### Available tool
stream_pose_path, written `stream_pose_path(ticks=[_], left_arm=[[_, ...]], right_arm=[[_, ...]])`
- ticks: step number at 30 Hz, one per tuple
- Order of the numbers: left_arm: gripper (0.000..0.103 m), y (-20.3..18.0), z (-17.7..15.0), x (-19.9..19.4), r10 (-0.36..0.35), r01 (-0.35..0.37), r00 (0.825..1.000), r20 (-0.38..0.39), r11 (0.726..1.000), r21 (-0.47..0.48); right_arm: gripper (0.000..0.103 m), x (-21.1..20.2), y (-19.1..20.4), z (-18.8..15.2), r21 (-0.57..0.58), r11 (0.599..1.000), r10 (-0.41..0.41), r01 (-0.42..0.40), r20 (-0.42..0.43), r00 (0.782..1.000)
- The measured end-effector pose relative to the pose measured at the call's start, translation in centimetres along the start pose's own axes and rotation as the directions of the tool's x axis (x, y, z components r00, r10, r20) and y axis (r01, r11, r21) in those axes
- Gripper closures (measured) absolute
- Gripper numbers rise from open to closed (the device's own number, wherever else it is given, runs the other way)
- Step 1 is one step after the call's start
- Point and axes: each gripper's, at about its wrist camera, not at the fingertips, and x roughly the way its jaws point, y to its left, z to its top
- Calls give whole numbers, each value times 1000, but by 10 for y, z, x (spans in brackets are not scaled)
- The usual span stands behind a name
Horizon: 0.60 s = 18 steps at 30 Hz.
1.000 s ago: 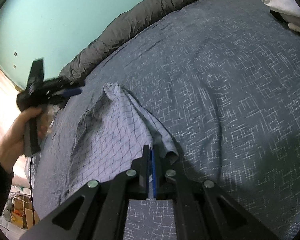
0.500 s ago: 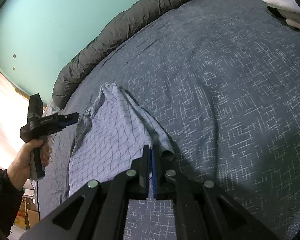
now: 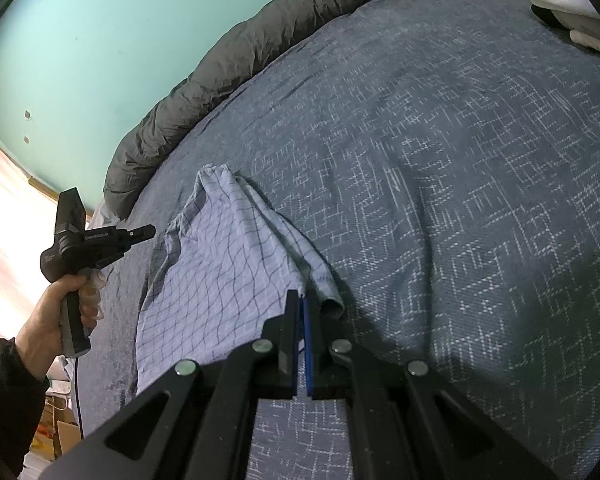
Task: Fold clothes
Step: 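Hold the folded edge with the right tool while the left tool regrasps the fold, then open the right tool and regrasp the boxers' folded edge beside the left tool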
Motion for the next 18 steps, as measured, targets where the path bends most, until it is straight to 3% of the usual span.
stream_pose_path(ticks=[3, 5, 7, 10, 11, 13, 18], left_arm=[[98, 1, -5, 0, -3, 3, 1000, -26, 1000, -9], [78, 1, -9, 2, -16, 16, 999, -39, 1000, -9], [67, 0, -12, 5, -24, 23, 998, -51, 1000, -7], [69, -2, -14, 11, -6, 7, 998, -56, 1000, 17], [80, -1, -14, 12, -9, 10, 998, -55, 1000, 15], [91, 0, -12, 15, -12, 13, 999, -47, 1000, 3], [96, -1, -7, 14, 2, -2, 1000, -21, 1000, 9]], right_arm=[[101, 0, 1, 0, -2, 1000, 0, 0, -2, 1000], [101, -1, 1, 0, -2, 1000, 0, 0, -2, 1000], [101, -1, 2, 0, -3, 1000, -1, 1, -2, 1000], [101, -1, 2, 0, -4, 1000, -3, 3, -2, 1000], [101, 0, 2, 0, -4, 1000, -4, 4, -4, 1000], [101, 1, 2, 0, -4, 1000, -5, 5, -6, 1000], [101, -1, 2, -1, -4, 1000, -7, 7, 6, 1000]])
